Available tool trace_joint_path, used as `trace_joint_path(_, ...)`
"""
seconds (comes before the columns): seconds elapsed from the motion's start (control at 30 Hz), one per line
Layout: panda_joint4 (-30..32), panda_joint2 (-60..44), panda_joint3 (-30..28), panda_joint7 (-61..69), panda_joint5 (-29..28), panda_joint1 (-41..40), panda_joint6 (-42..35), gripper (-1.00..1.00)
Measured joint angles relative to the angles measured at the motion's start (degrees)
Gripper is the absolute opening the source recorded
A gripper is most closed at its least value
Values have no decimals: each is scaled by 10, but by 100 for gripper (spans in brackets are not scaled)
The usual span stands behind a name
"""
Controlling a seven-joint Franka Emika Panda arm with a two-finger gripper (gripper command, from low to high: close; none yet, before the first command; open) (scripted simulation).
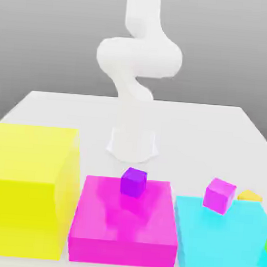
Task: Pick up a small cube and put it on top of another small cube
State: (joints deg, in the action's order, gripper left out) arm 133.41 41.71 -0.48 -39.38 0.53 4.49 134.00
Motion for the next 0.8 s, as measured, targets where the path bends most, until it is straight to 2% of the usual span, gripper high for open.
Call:
trace_joint_path(0.4,78,-200,-2,317,32,199,107,0)
trace_joint_path(0.63,124,-314,25,495,46,287,168,0)
trace_joint_path(0.8,156,-396,56,607,33,346,213,0)
